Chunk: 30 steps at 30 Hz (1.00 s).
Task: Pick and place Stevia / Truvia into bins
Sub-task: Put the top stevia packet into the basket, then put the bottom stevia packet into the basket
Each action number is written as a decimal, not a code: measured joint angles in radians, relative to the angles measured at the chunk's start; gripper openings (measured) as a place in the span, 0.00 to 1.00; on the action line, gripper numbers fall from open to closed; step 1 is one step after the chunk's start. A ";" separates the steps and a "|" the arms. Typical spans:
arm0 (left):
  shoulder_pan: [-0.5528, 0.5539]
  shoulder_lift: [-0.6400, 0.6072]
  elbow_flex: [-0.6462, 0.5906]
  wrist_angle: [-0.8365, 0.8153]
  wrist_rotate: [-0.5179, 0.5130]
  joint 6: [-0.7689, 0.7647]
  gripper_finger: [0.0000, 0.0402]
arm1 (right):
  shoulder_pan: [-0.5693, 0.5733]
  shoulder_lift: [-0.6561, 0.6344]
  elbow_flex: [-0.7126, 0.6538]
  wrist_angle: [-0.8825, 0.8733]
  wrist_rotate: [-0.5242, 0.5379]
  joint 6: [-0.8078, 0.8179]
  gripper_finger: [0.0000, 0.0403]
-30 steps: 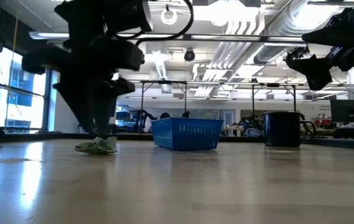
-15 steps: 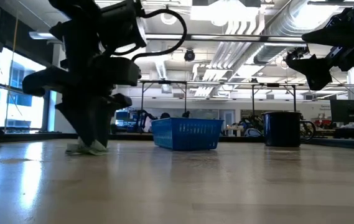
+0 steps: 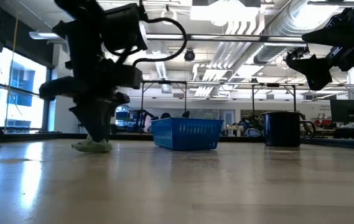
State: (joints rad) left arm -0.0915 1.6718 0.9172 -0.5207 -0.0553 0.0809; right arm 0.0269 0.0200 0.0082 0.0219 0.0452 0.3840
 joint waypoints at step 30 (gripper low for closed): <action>-0.011 0.098 0.570 -0.477 -0.076 -0.525 0.71 | 0.000 0.009 0.000 -0.001 0.000 0.000 0.76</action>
State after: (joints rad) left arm -0.1023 1.7698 1.4874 -0.9981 -0.1314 -0.4445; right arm 0.0269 0.0294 0.0082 0.0214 0.0451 0.3842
